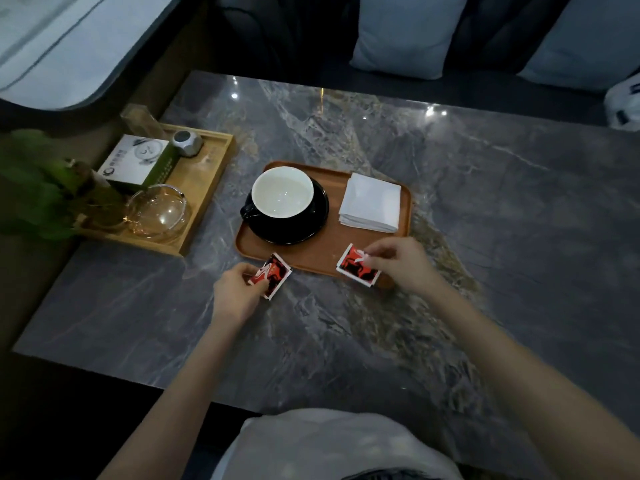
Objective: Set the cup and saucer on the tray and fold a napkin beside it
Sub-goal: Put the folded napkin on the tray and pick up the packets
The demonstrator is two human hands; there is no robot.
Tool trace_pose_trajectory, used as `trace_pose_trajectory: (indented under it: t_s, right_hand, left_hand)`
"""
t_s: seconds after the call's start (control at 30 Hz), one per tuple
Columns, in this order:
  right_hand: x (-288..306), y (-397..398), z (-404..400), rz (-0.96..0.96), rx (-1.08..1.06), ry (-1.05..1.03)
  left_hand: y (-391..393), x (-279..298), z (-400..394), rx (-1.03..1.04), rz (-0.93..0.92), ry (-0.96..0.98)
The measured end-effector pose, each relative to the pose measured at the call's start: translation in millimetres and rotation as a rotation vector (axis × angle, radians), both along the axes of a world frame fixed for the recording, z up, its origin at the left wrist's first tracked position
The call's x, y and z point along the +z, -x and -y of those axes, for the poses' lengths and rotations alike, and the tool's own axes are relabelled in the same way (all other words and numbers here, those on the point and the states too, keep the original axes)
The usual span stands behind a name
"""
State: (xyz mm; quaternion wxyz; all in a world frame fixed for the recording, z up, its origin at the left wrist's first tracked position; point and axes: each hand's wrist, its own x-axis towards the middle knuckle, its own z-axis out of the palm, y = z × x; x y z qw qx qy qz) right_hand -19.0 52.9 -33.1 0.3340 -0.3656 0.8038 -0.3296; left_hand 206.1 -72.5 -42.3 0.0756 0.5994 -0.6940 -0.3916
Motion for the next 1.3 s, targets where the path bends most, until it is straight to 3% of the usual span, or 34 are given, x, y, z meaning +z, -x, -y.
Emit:
trace_pose_trajectory:
  t_s: [0.2,0.37,0.6,1.17,1.3]
  right_hand:
    - [-9.3,27.8,9.4,-0.161,0.014,-0.112]
    - [-16.8,32.4,13.6,-0.199,0.089,-0.167]
    - [-24.2,34.7,20.4,-0.316,0.207,-0.247]
    - [-16.2,38.6,20.1,-0.142,0.227,-0.304]
    - [-14.5,35.8,13.7,-0.211,0.274,-0.285]
  left_hand:
    - [22.7,15.2,18.2,-0.227,-0.096,-0.068]
    - [67.0,25.1,16.9,-0.582,-0.058,0.02]
    - [124.0,9.4,2.0,-0.808,0.04,-0.032]
    - [143.9,-13.6,-5.4,-0.899,0.043,0.142]
    - [144.7,-16.5,-7.3,-0.865,0.05,0.14]
